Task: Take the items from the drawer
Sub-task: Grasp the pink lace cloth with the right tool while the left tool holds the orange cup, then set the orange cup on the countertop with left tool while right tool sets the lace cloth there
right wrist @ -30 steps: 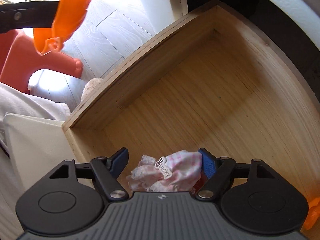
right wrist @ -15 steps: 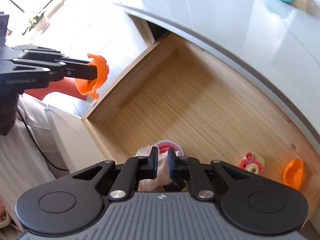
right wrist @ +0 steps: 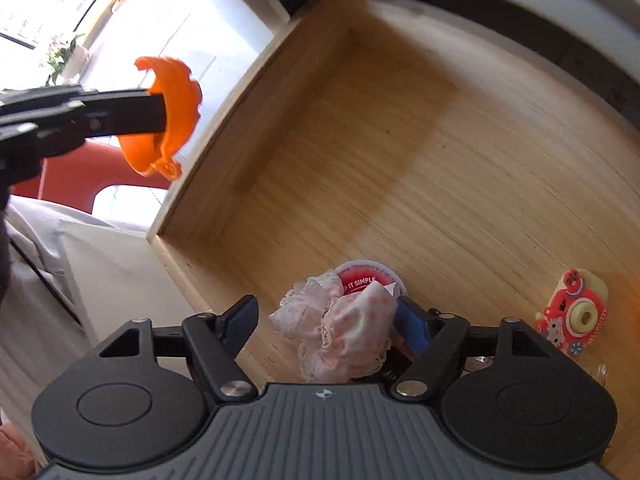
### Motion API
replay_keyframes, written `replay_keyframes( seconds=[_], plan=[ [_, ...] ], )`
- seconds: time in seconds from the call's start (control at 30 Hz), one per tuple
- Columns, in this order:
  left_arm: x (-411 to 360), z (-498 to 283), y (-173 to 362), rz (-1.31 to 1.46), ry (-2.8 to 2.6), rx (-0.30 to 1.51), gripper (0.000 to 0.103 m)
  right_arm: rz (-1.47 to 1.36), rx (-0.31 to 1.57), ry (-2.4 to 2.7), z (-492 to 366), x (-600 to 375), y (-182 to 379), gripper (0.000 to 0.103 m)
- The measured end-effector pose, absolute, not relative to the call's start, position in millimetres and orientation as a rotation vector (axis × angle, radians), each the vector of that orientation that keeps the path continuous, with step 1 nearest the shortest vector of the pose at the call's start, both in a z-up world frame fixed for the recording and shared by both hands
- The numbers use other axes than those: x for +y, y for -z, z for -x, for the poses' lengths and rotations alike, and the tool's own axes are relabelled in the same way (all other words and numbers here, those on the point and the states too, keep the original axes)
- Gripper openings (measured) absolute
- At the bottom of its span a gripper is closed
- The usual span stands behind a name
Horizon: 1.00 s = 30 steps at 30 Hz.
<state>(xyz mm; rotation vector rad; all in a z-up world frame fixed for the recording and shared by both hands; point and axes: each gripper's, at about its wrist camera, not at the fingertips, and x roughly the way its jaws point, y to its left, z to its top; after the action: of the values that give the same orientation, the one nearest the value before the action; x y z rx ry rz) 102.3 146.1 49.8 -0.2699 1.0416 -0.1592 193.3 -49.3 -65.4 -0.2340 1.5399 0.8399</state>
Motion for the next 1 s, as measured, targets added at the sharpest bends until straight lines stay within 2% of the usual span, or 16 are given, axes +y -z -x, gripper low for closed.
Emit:
replay_keyframes(
  seconds=[0.07,0.17,0.37,0.53,0.63,0.77,1.0],
  plan=[
    [145,-101,-49,0.257,0.166,1.047,0.011,0.311,1.550,-0.848,-187,-44,66,0.027],
    [141,-100,-50,0.241,0.187,1.048,0.011,0.349,1.484,-0.844,-178,-58,44,0.019],
    [121,-113,-89,0.335,0.333,0.922,0.011,0.195,1.337,-0.799,-171,-127,-21,0.018],
    [86,-176,-139,0.360,0.323,0.715,0.011,0.047,1.188,-0.711,-172,-190,-72,0.018],
    [70,-225,-136,0.370,0.234,0.662,0.013,0.037,1.101,-0.658,-171,-211,-89,0.018],
    [56,-272,-109,0.337,0.122,0.708,0.021,0.021,1.038,-0.602,-178,-229,-100,0.018],
    [80,-229,-126,0.305,0.106,0.577,0.021,-0.002,0.916,-0.561,-205,-229,-122,0.018]
  ],
)
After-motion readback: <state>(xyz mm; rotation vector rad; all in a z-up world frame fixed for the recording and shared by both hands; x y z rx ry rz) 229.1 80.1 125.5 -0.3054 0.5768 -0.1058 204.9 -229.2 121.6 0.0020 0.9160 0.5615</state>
